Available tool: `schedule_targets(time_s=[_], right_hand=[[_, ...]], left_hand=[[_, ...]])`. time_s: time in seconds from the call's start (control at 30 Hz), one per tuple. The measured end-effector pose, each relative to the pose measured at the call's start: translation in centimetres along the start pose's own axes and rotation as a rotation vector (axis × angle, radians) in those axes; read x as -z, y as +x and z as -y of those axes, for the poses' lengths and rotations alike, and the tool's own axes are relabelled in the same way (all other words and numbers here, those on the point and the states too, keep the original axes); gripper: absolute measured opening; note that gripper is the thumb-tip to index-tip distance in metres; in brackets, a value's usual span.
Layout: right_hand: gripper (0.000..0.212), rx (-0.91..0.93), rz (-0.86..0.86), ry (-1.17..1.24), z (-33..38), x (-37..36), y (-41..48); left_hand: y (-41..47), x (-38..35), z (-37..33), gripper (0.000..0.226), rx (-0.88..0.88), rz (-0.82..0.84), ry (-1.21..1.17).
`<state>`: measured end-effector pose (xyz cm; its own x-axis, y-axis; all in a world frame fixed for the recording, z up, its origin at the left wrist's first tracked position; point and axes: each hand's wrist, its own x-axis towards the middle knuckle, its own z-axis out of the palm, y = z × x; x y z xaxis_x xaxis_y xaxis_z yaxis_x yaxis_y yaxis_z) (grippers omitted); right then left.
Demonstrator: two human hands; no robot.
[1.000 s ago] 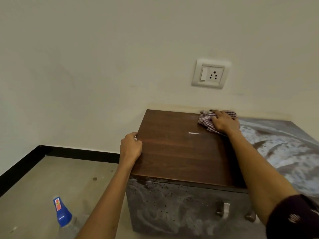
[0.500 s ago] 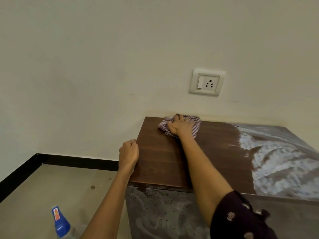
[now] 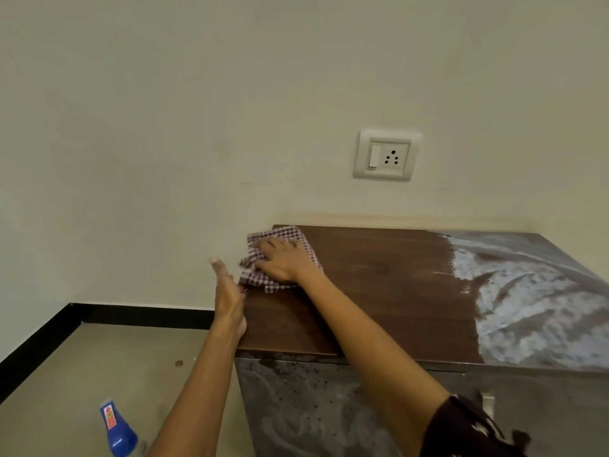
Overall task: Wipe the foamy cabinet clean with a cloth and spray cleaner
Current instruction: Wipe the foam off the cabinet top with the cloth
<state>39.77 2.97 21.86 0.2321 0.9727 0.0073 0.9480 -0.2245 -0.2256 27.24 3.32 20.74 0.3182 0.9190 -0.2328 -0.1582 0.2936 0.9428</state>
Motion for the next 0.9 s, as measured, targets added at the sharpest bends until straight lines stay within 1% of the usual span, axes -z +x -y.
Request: schedule_targets(time_s=[0.1, 0.17, 0.23, 0.3, 0.47, 0.53, 0.67, 0.73, 0.8, 0.87, 0.9], right_hand=[[0.053, 0.105, 0.007, -0.023, 1.4, -0.3, -3.7], [0.053, 0.161, 0.007, -0.033, 2.3, -0.5, -6.2], [0.053, 0.203, 0.011, -0.038, 3.0, -0.6, -8.1], [0.051, 0.231, 0.009, -0.028, 3.1, -0.7, -9.6], [0.052, 0.260, -0.010, -0.027, 1.6, -0.5, -12.5], [0.052, 0.256, 0.000, -0.028, 0.6, -0.2, -13.7], [0.054, 0.170, 0.008, -0.021, -3.0, 0.8, -16.2], [0.055, 0.043, 0.019, -0.057, -5.8, 1.6, -17.1], [0.053, -0.136, -0.008, -0.079, -8.3, 2.3, -17.1], [0.051, -0.264, -0.064, -0.092, -9.0, 2.4, -15.6], [0.051, -0.291, -0.073, -0.095, -8.5, 2.2, -14.5]], left_hand=[[0.3, 0.8, -0.3, 0.086, 0.128, 0.010, -0.234], [0.1, 1.1, -0.4, 0.088, 0.188, 0.045, -0.266], [-0.3, 1.1, -0.6, 0.084, 0.196, 0.057, -0.214], [-0.3, 0.9, -0.6, 0.077, 0.151, 0.049, -0.155], [-1.2, 0.2, -0.5, 0.074, 0.029, 0.069, 0.233], [-1.7, 0.2, -0.6, 0.071, 0.014, 0.078, 0.253], [-2.2, 0.2, -0.6, 0.069, 0.005, 0.086, 0.245], [-2.1, 0.3, -0.6, 0.070, -0.009, 0.079, 0.257], [-2.1, 0.3, -0.6, 0.070, -0.006, 0.085, 0.218], [-1.8, 0.4, -0.5, 0.071, 0.019, 0.108, 0.142], [-1.7, 0.5, -0.5, 0.072, 0.031, 0.117, 0.100]])
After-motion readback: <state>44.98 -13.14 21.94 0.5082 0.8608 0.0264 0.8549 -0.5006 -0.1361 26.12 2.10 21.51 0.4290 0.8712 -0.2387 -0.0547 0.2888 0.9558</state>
